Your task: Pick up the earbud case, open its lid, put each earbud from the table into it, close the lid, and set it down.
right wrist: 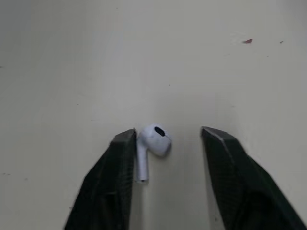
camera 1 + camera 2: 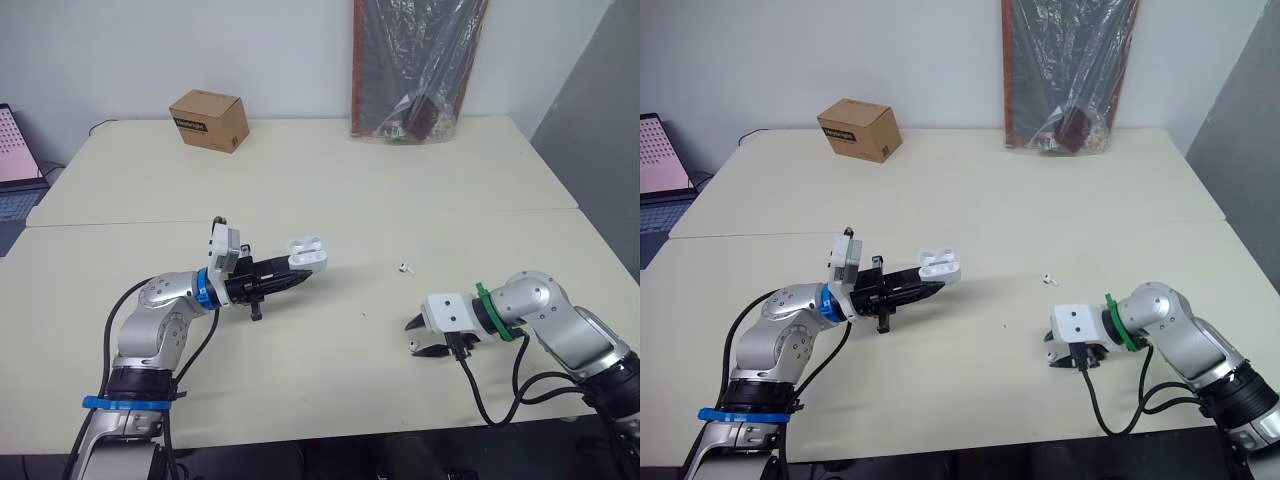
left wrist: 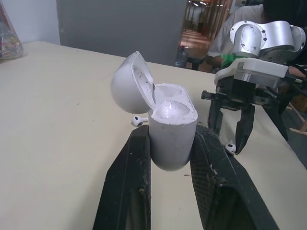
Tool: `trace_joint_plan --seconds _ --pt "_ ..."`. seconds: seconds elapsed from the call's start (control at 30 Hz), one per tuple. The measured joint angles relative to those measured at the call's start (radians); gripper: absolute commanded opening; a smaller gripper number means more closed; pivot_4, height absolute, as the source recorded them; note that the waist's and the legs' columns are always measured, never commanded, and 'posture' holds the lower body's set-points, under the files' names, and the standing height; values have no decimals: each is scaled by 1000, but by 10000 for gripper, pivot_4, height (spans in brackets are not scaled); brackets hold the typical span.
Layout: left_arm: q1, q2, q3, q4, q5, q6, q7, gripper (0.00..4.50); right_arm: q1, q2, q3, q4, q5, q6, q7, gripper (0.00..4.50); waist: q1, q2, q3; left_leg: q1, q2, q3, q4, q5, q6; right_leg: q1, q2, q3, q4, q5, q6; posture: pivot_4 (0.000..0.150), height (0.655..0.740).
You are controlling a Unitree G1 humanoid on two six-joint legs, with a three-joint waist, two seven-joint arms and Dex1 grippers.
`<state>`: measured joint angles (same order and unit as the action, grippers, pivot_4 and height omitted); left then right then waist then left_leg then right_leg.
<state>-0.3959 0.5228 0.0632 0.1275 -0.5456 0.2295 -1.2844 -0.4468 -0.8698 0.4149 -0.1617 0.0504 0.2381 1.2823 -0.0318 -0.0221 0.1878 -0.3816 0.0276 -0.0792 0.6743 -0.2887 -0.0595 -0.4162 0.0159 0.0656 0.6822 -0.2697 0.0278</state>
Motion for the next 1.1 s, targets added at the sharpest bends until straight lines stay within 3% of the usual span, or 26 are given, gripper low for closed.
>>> trace_joint_plan --seconds 0.23,0.57,0.9,1.1 --pt "0 0 -1 0 0 2 6 7484 -39 -10 0 -47 -2 155 17 31754 0 0 0 0 0 0 1 0 0 1 0 0 0 1 1 1500 7400" --pt "-2 -1 -10 -1 0 2 8 7484 -111 -52 91 -307 -52 644 -1 31754 0 0 0 0 0 -1 2 0 0 1 0 -1 0 1 1 1500 7400" --pt "-2 -2 -16 -6 0 3 11 7484 -329 66 264 -458 -8 1266 -214 31754 0 0 0 -1 0 -1 2 0 0 0 0 -1 0 1 1 1500 7400" --pt "0 -2 -17 -14 0 6 16 7484 -356 72 296 -486 96 1369 -344 31754 -1 0 0 -1 0 -1 2 0 0 0 -1 -1 -1 1 1 1500 7400"
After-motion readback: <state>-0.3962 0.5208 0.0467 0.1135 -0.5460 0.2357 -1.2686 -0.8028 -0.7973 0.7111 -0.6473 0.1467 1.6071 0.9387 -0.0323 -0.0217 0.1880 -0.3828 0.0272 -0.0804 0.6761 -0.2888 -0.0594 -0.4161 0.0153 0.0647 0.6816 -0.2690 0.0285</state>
